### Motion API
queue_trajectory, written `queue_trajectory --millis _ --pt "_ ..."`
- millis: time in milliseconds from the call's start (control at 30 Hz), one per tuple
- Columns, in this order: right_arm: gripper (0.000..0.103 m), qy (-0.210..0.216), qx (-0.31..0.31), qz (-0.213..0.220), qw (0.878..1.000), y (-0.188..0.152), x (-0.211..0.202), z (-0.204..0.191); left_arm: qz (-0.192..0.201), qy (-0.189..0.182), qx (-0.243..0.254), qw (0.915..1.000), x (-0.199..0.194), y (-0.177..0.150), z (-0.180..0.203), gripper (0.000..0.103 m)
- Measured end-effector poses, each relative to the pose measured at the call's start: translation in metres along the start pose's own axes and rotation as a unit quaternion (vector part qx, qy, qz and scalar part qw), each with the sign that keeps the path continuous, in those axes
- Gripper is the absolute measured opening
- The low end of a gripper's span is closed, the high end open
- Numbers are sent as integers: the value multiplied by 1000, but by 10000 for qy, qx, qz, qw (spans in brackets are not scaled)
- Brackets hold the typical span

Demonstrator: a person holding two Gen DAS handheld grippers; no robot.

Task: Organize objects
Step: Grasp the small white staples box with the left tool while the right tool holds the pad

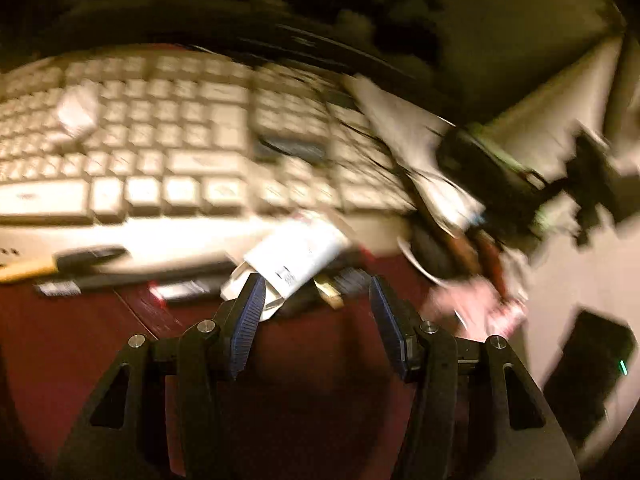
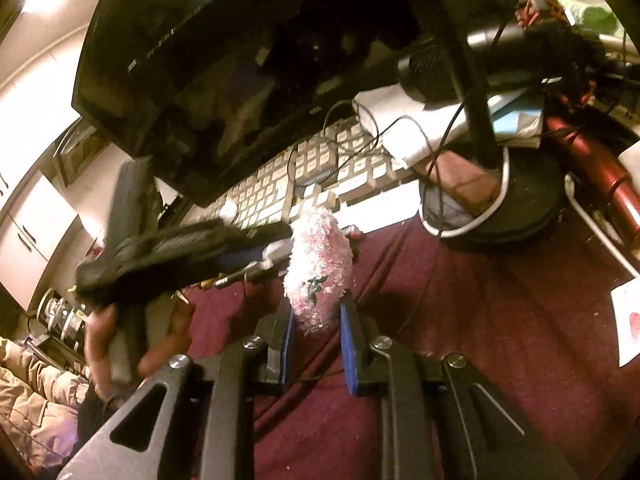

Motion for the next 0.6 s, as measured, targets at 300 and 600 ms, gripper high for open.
queue_trajectory --millis 300,600 --pt "19 -5 -30 45 10000 2 -1 -1 346 748 228 9963 4 22 -5 54" --pt "19 -31 -63 -4 10000 0 1 -2 160 918 490 9944 27 15 7 54"
Point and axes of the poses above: each gripper's, at about its wrist camera, not at the fingertips, and x roughly the way its jaws point, z to its right, y to its top, the point moved 4 cm from there along x, roughly the way its jaws point, and after that the axes turned 5 degrees about -x, right-handed, at the moved point
